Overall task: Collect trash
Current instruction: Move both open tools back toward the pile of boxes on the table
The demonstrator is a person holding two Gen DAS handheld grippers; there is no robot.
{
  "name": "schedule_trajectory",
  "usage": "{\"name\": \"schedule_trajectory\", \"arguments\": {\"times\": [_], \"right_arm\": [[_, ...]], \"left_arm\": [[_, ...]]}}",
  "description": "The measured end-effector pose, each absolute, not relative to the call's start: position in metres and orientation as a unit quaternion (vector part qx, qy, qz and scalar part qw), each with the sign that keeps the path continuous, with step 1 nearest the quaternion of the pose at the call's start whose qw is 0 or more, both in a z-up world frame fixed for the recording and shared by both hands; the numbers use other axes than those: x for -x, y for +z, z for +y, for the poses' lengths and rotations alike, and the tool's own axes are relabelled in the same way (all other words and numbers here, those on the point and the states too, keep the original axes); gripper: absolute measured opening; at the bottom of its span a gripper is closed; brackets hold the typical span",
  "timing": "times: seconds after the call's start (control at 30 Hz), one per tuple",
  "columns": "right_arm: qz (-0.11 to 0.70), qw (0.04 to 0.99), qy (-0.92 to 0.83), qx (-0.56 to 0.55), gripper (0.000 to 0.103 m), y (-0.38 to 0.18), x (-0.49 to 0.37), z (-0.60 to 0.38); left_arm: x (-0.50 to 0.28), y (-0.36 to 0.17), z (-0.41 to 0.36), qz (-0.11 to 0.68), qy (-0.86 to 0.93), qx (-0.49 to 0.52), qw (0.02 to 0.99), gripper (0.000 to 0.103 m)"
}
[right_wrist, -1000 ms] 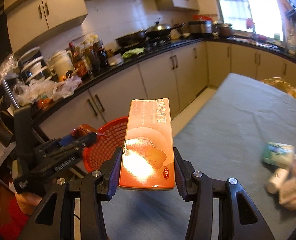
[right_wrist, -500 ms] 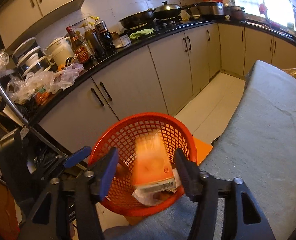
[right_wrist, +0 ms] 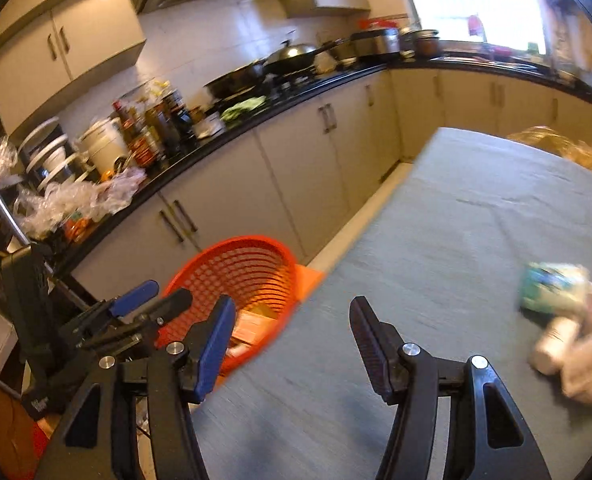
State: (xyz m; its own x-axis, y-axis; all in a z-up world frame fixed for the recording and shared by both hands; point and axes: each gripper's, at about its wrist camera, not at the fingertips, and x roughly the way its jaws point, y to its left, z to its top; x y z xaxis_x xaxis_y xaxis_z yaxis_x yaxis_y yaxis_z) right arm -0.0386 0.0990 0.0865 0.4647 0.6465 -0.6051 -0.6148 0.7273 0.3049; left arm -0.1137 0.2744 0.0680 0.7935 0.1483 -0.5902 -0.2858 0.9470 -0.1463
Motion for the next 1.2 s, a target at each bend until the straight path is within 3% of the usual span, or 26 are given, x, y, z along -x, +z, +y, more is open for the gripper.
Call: {"name": "schedule_trajectory", "arguments": {"times": [0.47,0.67,1.2], "right_arm": [[0.326,0.911,0.223,-0.118,0.064,0.091,0.054,-0.101],[0.310,0.920,0.158,-0.183,0.064,0.086,0.056,-0.185],[0.312,0.911,0.137,-0.233,0.064,0.067,0.064,-0.247]], "left_arm": [[0.067,0.069,0.142,0.330,0.013,0.036,0.943,0.068],[0.041,0.072,0.062,0.341,-0.054,-0.026,0.938,0.073],[-0.037,0.066,-0.059,0.353,-0.121,-0.137,0.918,0.074]]}}
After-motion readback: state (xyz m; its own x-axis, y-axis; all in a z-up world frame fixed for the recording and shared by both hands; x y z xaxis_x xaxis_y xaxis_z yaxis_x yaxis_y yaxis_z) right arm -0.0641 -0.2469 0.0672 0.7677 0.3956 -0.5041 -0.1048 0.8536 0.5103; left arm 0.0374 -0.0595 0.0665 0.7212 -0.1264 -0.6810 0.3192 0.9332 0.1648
